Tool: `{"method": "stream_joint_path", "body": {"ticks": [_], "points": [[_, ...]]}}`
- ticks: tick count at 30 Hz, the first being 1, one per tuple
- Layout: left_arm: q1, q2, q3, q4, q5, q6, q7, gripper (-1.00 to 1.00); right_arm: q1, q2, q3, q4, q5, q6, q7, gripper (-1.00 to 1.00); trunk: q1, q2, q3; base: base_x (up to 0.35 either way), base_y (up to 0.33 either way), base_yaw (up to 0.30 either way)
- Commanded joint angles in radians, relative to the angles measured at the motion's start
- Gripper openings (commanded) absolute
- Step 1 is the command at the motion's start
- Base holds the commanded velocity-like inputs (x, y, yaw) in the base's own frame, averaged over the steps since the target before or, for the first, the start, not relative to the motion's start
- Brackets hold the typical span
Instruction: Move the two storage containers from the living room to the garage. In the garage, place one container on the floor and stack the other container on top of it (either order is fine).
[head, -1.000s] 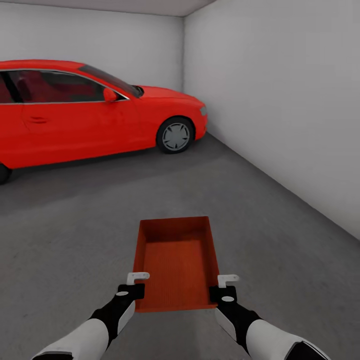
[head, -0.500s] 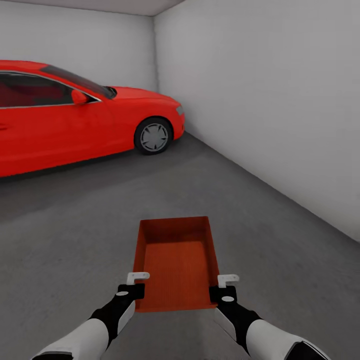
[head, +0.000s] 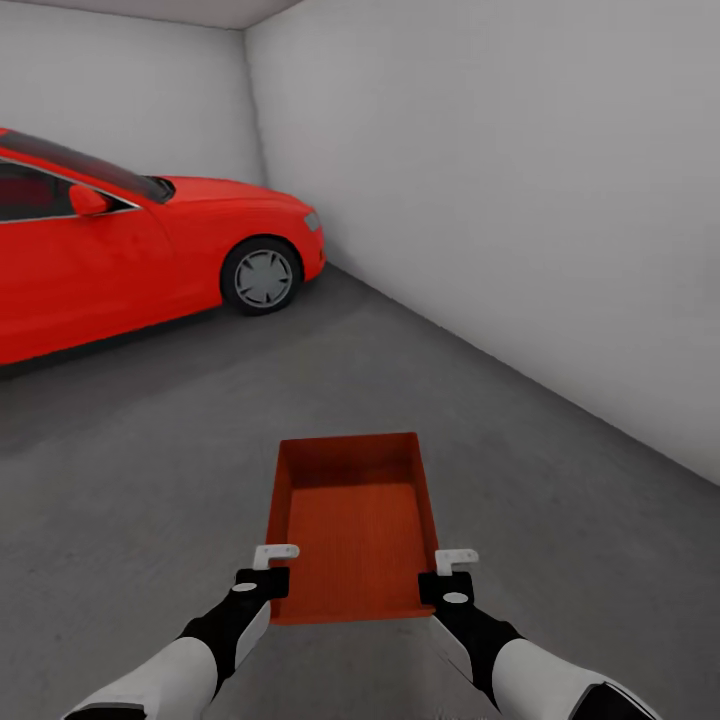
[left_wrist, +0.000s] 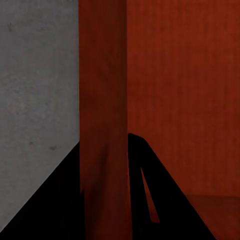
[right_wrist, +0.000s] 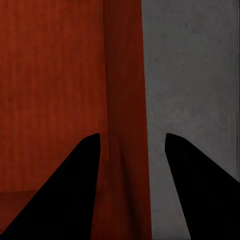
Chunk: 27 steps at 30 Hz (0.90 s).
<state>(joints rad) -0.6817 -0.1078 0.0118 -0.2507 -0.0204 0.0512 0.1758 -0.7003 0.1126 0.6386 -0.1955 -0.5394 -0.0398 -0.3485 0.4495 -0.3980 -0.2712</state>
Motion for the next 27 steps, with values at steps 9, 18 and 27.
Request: {"method": "stream_joint_path", "body": {"ticks": [9,18,27], "points": [[-0.001,0.079,0.025,-0.007,0.035,-0.001,-0.004,-1.0,-0.001,-0.051,-0.031,0.001,-0.028,-0.002,0.054,-1.0,0.001,-0.002,-0.002,0.0,0.0,-0.289],[-0.001,0.079,0.025,-0.009,0.035,-0.001,-0.004,-1.0,-0.001,-0.051,-0.031,0.001,-0.028,-0.002,0.055,-1.0,0.001,-0.002,-0.002,0.0,0.0,-0.289],[-0.001,0.079,0.026,-0.009,0.035,0.002,-0.004,-1.0,-0.001,-0.051,-0.031,0.001,-0.028,-0.002,0.055,-1.0,0.001,-0.002,-0.002,0.165,0.0,-0.289]]}}
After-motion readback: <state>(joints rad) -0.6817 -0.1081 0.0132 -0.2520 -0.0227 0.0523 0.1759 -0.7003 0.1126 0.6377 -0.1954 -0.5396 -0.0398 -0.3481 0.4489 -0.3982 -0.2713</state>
